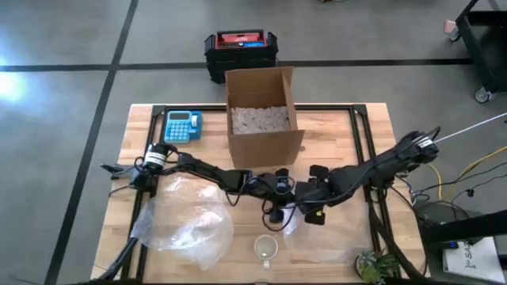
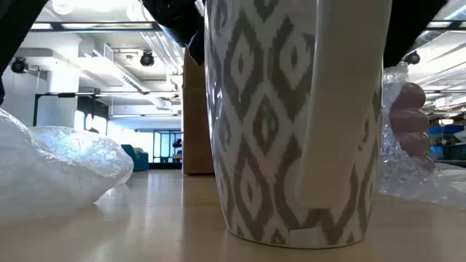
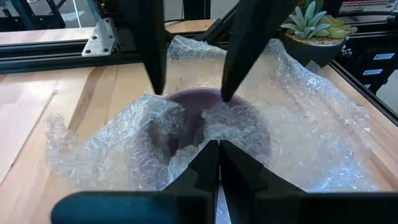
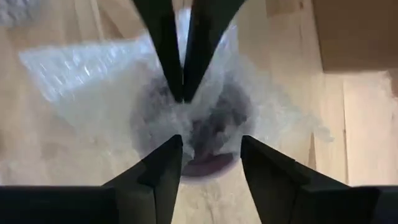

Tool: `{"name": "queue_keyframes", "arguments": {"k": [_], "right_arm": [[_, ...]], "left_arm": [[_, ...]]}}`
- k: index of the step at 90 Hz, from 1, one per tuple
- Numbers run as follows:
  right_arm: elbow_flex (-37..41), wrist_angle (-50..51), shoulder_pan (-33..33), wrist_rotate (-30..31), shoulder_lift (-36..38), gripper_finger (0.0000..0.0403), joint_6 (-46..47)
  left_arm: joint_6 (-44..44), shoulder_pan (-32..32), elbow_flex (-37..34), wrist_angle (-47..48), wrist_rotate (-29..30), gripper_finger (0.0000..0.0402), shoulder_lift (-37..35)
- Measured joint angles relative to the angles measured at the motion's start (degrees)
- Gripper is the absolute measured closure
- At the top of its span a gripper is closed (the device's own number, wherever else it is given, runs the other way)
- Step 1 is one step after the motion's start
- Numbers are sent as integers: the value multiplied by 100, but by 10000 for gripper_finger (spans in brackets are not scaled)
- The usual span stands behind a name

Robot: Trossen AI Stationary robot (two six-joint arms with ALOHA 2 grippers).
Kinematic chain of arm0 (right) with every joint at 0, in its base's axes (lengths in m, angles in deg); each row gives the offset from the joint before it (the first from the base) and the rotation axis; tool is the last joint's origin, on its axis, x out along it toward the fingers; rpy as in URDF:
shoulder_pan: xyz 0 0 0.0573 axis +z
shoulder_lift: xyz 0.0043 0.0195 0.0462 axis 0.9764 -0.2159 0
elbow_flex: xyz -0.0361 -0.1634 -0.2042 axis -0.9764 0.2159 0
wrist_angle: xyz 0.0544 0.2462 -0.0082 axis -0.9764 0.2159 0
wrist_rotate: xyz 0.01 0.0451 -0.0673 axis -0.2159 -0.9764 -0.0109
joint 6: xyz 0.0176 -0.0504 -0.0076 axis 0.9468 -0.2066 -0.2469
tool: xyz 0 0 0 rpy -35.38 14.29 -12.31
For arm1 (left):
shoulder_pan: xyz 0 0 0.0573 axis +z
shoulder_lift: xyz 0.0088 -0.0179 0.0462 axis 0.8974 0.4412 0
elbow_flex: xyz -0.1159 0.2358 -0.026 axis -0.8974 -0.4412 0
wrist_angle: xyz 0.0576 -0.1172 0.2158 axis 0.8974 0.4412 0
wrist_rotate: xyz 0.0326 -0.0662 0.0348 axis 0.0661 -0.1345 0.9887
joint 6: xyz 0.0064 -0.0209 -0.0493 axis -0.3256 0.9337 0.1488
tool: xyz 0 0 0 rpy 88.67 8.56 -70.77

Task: Wrap mug
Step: Wrap the purple mug using the right bubble wrap

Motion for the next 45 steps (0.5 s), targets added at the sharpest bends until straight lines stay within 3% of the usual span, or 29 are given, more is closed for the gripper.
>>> {"name": "queue_keyframes", "arguments": {"k": [13,24,38,45], "right_arm": [[1,586,193,-537,282,291,968],[273,562,696,-566,538,296,1779],[870,455,1466,-642,531,266,2958],[1288,47,1761,-973,474,240,3352]], "left_arm": [[2,0,2,7,0,402,0],[2,0,1,13,2,402,0],[2,0,2,13,2,402,-2],[2,0,2,13,2,402,-2]]}}
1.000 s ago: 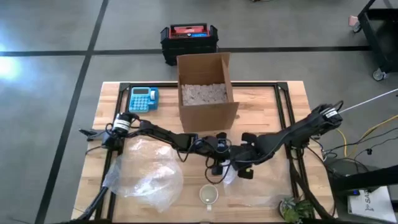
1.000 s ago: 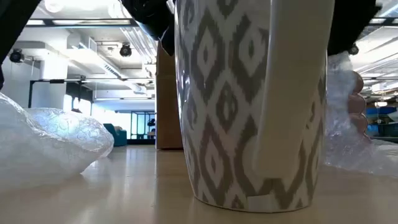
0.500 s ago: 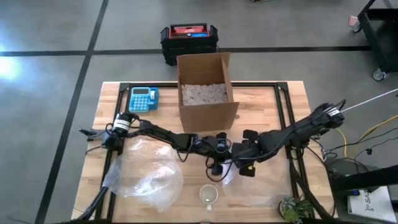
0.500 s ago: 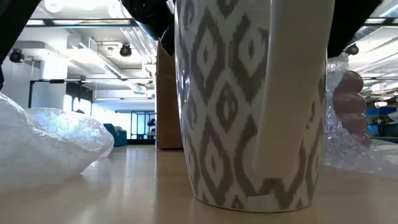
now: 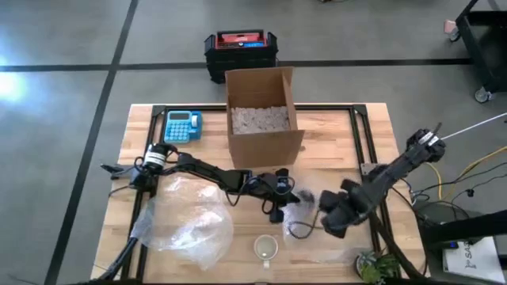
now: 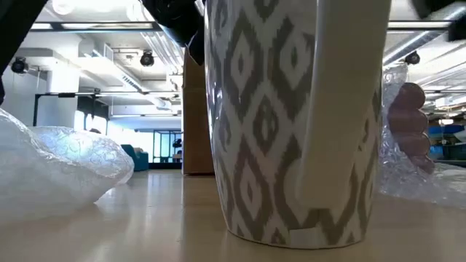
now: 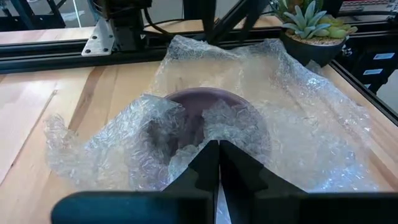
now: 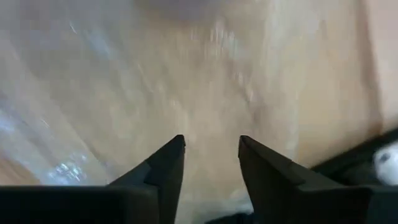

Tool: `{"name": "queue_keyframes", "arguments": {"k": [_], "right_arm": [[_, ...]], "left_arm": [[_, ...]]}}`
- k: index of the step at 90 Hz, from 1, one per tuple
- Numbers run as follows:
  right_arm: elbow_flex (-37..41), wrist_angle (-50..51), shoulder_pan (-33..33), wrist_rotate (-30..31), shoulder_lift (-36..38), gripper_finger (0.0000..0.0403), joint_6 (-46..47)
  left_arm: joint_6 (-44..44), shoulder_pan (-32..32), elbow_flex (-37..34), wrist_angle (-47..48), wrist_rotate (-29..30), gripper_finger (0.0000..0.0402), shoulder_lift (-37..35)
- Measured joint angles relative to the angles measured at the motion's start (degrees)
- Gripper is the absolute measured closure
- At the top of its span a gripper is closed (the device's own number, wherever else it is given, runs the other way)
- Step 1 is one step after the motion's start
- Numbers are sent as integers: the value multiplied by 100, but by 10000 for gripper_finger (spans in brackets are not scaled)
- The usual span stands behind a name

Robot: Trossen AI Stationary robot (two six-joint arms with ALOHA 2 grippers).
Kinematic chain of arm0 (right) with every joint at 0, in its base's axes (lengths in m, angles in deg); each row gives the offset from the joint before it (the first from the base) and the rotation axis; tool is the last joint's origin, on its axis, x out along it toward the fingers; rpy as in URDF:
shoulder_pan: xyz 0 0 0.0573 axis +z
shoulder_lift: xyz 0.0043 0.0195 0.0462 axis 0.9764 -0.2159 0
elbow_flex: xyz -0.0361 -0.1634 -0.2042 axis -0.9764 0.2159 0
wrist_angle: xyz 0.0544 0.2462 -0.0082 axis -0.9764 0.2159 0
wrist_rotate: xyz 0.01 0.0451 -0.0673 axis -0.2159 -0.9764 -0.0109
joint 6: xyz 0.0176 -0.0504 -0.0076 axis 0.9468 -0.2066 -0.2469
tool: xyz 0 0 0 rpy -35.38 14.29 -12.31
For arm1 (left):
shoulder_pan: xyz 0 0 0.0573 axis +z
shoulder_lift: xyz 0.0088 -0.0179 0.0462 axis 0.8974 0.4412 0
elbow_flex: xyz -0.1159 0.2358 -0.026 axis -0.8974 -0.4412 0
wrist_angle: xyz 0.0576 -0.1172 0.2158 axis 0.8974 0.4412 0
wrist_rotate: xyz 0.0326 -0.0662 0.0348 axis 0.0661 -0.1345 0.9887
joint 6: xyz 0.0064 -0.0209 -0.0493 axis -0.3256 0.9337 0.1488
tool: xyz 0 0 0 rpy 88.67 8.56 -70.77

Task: Wrap mug
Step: Wrap the purple mug using the right bubble wrap

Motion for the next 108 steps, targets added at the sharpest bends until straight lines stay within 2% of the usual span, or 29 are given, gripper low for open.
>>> {"name": "queue_keyframes", "arguments": {"k": [18,32,42,54,60,70,89,103,108], "right_arm": [[1173,-1672,381,-846,-163,191,393],[1663,-1929,375,-936,-393,190,502],[1711,-1957,377,-935,-457,239,307],[1645,-1881,377,-774,-371,358,272],[1501,-1858,377,-479,-198,389,264],[1154,-1562,377,358,123,384,250],[243,-299,379,1742,691,398,119],[-31,-725,349,3510,943,399,-403],[-37,-1053,269,3955,932,401,-782]], "left_arm": [[45,0,-2,5,-22,402,-14],[46,0,-2,4,-31,402,-15],[47,0,-2,4,-44,402,-15],[48,0,-2,4,-48,402,-15],[48,-1,-2,4,-50,402,-15],[80,0,-2,4,-51,402,-15],[188,0,-2,4,-92,402,-15],[188,0,-2,3,-101,402,-15],[189,0,-2,3,-107,402,-15]]}}
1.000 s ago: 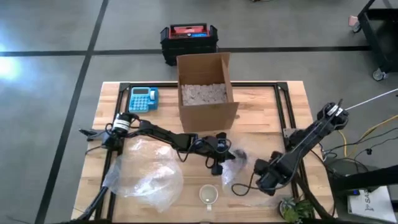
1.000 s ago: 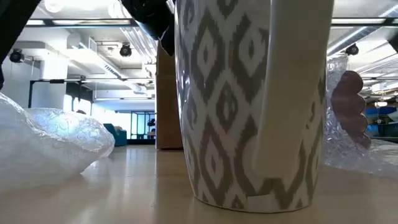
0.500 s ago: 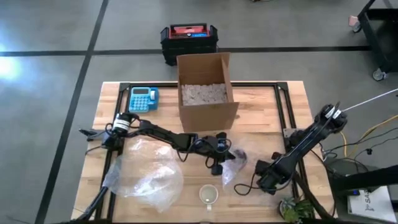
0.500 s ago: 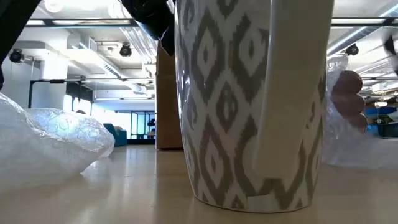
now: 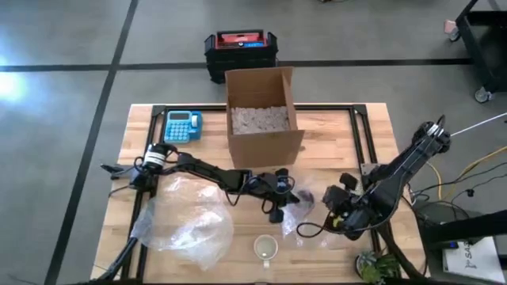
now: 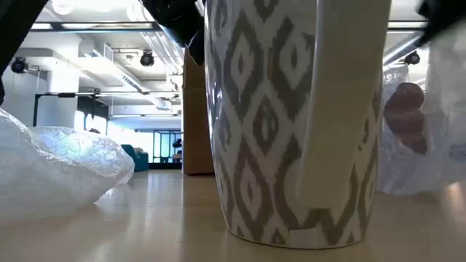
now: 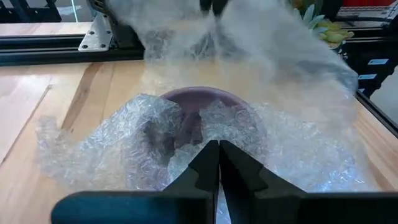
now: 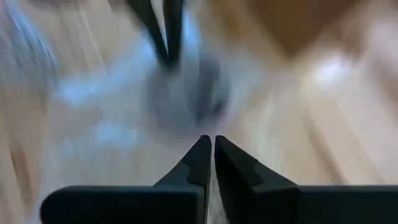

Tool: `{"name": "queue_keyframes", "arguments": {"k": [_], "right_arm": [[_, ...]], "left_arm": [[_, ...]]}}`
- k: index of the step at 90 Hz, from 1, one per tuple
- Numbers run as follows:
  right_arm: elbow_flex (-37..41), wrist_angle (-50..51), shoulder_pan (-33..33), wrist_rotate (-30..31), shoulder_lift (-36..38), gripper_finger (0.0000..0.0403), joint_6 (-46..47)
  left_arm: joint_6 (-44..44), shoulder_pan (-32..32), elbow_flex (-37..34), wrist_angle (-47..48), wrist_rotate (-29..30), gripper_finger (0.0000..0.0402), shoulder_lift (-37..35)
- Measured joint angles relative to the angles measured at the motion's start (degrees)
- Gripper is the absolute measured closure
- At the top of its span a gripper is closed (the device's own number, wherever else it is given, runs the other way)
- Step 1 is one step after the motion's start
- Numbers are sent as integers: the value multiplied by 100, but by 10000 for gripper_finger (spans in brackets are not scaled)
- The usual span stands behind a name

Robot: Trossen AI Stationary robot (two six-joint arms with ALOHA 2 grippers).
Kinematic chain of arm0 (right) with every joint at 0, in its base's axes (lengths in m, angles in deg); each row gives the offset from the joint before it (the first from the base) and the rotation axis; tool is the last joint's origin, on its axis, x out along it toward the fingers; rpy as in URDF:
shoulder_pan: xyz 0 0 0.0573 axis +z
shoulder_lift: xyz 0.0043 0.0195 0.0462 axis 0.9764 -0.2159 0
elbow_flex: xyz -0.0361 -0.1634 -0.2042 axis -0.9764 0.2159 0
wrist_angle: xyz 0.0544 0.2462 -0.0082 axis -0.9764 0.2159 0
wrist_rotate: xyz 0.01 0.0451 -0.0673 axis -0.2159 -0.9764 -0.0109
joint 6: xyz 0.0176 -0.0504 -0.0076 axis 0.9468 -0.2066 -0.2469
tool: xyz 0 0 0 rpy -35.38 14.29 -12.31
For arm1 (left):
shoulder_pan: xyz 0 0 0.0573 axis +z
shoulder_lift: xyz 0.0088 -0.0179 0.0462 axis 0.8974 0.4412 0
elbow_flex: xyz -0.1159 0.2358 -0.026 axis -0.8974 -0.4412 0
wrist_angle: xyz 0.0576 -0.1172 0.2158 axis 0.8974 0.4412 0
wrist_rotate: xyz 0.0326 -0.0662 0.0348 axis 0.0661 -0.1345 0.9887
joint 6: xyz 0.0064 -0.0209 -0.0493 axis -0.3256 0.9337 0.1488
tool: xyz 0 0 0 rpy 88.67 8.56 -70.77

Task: Wrap mug
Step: Wrap the purple mug using the right bubble wrap

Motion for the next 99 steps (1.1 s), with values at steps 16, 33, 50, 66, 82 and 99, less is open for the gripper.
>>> {"name": "queue_keyframes", "arguments": {"k": [16,33,50,66,82,99], "right_arm": [[323,-1200,-563,311,-327,401,-985],[436,-1464,-931,141,-807,401,-1148],[436,-1568,-1022,187,-997,401,-1160],[353,-1349,-1022,-454,-939,400,-1260],[-129,89,-1024,-2757,-635,395,-411],[-125,417,-586,-3107,-401,379,536]], "left_arm": [[-1,0,0,0,-2,402,0],[-1,0,0,2,0,402,-4],[1,-2,-2,45,0,402,-43],[1,-2,-11,106,-2,402,-118],[1,-2,-11,134,0,402,-127],[1,-2,-11,130,0,402,-129]]}}
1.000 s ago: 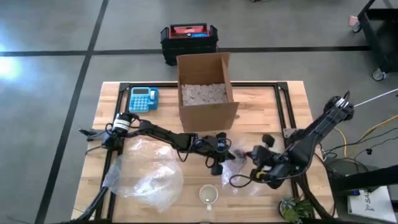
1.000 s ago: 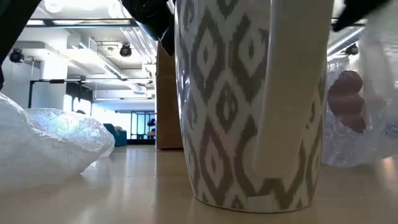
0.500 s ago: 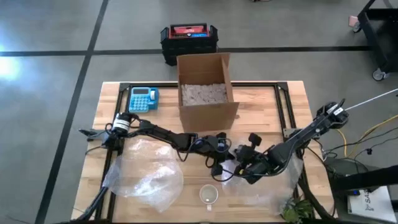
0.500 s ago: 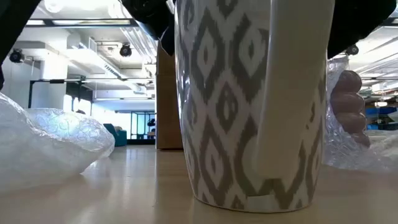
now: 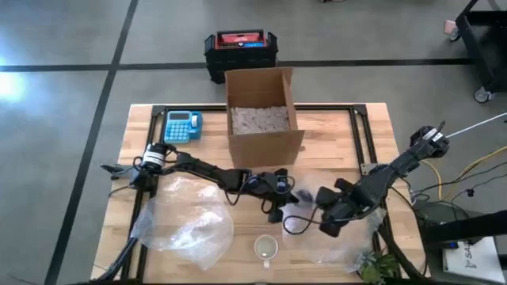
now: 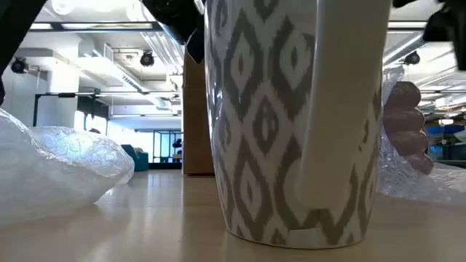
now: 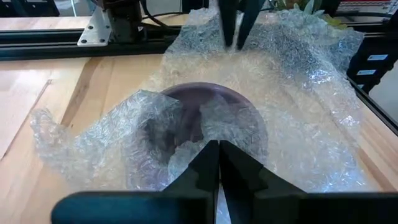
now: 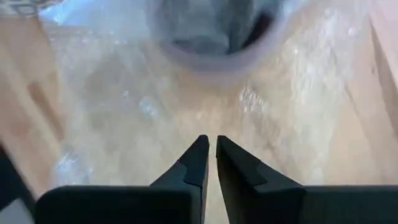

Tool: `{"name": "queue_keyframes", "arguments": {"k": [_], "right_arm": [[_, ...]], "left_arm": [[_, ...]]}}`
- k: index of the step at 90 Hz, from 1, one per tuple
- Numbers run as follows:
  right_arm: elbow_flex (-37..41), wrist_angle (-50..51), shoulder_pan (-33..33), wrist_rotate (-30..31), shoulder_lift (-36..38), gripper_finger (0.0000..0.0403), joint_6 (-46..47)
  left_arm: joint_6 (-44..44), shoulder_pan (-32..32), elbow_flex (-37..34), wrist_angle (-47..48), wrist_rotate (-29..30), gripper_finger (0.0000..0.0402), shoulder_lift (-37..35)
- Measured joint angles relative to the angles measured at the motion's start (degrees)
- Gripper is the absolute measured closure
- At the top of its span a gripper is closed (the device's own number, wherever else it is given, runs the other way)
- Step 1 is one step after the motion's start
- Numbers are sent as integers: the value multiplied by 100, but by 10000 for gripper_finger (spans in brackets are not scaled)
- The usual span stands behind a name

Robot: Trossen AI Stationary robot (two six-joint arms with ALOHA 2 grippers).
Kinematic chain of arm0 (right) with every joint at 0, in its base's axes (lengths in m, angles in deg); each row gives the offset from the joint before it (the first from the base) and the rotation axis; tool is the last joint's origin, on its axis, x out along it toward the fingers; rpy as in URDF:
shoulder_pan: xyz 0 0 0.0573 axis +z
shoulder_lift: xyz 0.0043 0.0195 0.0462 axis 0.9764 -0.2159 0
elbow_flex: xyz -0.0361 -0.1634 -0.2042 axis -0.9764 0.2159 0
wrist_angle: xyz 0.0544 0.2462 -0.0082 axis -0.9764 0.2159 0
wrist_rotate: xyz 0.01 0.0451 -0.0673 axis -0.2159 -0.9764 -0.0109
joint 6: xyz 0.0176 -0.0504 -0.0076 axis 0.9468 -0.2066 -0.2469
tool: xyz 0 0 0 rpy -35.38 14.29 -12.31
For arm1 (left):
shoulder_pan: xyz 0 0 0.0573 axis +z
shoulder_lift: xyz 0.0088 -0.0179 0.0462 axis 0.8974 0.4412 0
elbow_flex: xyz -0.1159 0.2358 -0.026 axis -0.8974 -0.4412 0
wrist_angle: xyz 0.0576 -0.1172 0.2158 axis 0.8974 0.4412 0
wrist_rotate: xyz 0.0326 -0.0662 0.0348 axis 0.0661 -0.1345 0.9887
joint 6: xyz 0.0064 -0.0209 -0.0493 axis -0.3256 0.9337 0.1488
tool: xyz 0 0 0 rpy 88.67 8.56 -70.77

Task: Wrap mug
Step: Wrap the purple mug using the right bubble wrap

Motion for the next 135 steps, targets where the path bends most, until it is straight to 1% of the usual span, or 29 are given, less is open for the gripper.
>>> {"name": "queue_keyframes", "arguments": {"k": [14,22,33,40,49,58,64,69,74,79,85,90,95,109,114,119,130,135], "right_arm": [[410,-3,612,-86,-139,363,778],[745,9,875,-528,-280,343,1349],[1097,-154,1076,-1414,-424,292,1883],[1294,-436,1118,-1795,-453,255,1978],[1585,-950,1106,-1851,-480,214,1981],[1923,-1479,1079,-1853,-581,188,1863],[2118,-1770,1079,-1853,-688,182,1767],[2207,-1877,1064,-1876,-757,188,1687],[2255,-1862,1034,-1870,-853,207,1626],[2246,-1851,1006,-1826,-896,241,1463],[2184,-1803,983,-1597,-879,299,1211],[2118,-1738,952,-1312,-813,357,1044],[2004,-1675,937,-952,-712,387,880],[1328,-711,943,-317,-228,391,639],[1037,-370,939,73,-61,398,439],[806,-217,936,723,76,400,243],[629,-320,869,2538,270,397,144],[635,-537,805,3114,299,399,-4]], "left_arm": [[-25,0,1,22,2,402,-4],[-36,0,2,24,2,402,-7],[-39,0,2,25,2,402,-7],[-42,0,6,26,2,402,-7],[-42,0,7,28,2,402,-9],[-42,0,7,30,4,402,-9],[-42,0,9,28,4,402,-9],[-42,0,9,29,4,402,-9],[-42,0,9,28,4,402,-10],[-42,0,9,27,-1,402,-11],[-42,0,9,31,-10,402,-11],[-42,0,9,34,-18,402,-11],[-42,0,9,32,-22,402,-11],[-33,2,11,37,-26,402,-11],[-31,0,11,42,-28,402,-11],[-28,0,11,50,-28,402,-12],[-26,0,11,71,-35,402,-17],[-26,0,11,81,-35,402,-19]]}}
